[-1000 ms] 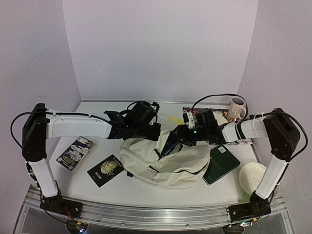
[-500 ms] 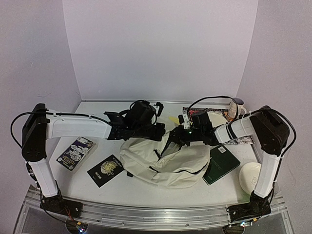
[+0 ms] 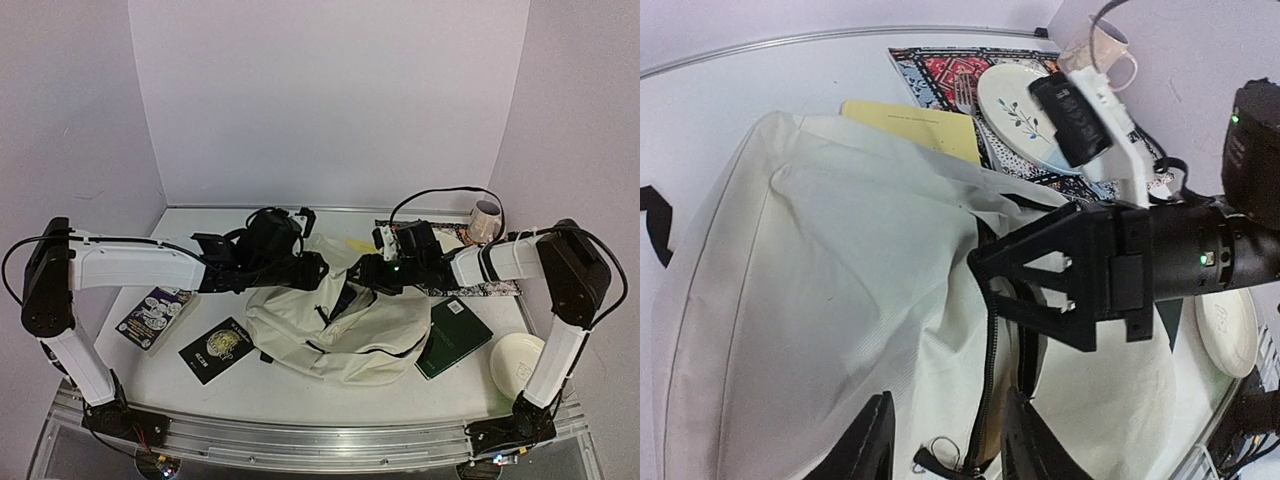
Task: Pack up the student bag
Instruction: Place the card case in the lower front pocket of the bag, then pick up the lower front pocket of the student bag.
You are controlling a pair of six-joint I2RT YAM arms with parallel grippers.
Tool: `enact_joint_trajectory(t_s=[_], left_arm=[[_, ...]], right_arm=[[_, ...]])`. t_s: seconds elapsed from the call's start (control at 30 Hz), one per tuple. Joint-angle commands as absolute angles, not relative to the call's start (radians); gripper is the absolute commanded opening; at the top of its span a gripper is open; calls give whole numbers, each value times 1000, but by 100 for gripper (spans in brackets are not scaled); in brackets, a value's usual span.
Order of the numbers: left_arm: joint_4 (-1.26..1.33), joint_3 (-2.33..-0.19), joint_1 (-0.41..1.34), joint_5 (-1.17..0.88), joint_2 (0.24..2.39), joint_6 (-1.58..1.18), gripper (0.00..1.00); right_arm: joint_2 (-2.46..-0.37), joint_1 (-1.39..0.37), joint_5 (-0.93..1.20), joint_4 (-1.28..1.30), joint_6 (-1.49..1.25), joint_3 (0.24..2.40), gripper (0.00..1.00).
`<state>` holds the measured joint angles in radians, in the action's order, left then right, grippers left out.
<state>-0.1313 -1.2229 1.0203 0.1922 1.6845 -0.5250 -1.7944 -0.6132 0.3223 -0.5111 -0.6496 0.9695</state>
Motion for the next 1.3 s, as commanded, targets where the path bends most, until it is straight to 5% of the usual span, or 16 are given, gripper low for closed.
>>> enact_joint_trajectory(t_s=[0.0, 0.43, 0.77, 1.27], left_arm=[[-144, -1168, 1023, 217, 1607, -578, 49], [-182, -942, 1076, 243, 1521, -889, 74], [-172, -906, 1143, 415, 1524, -1017, 73], [-43, -879, 1144, 414, 1614, -1040, 67]], right_arm=[[-1698, -612, 235, -341, -536, 969, 66], [-1503, -743, 140, -74, -343, 1031, 65], [-1641, -903, 138, -17, -303, 1158, 50], [-1884, -965, 15, 99, -262, 1344, 44]])
